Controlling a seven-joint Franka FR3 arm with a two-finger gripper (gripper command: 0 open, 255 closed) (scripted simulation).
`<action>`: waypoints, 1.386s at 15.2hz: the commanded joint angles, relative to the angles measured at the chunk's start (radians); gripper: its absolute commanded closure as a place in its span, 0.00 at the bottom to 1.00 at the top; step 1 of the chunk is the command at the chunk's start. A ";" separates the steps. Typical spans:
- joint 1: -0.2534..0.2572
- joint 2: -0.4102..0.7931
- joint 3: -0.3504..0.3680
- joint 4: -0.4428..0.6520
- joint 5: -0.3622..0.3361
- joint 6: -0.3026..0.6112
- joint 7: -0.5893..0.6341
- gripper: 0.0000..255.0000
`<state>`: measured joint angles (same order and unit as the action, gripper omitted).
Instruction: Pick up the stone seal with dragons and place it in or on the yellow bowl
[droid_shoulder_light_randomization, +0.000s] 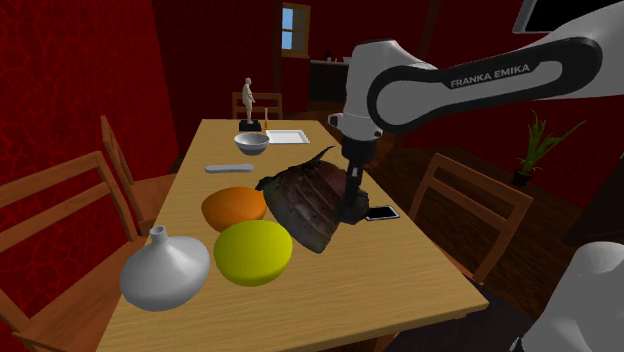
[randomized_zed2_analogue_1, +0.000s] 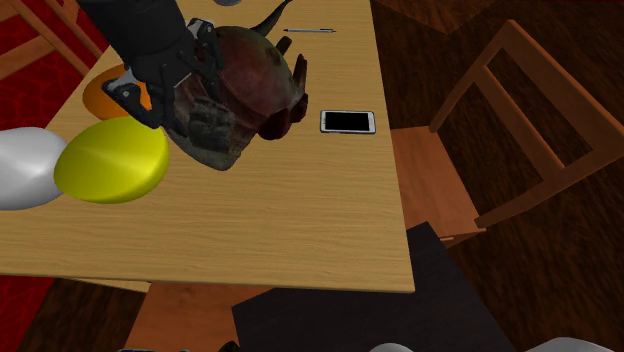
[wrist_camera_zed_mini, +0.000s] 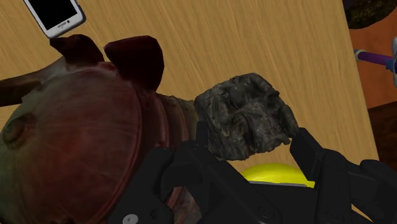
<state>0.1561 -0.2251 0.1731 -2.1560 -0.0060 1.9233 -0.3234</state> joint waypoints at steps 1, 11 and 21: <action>0.006 0.029 0.012 0.045 -0.002 -0.017 0.020 1.00; 0.084 0.370 0.105 0.473 -0.077 -0.122 0.209 1.00; 0.234 0.773 0.124 1.065 -0.185 -0.330 0.327 1.00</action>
<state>0.3785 0.5200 0.2979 -1.1313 -0.1847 1.6061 -0.0020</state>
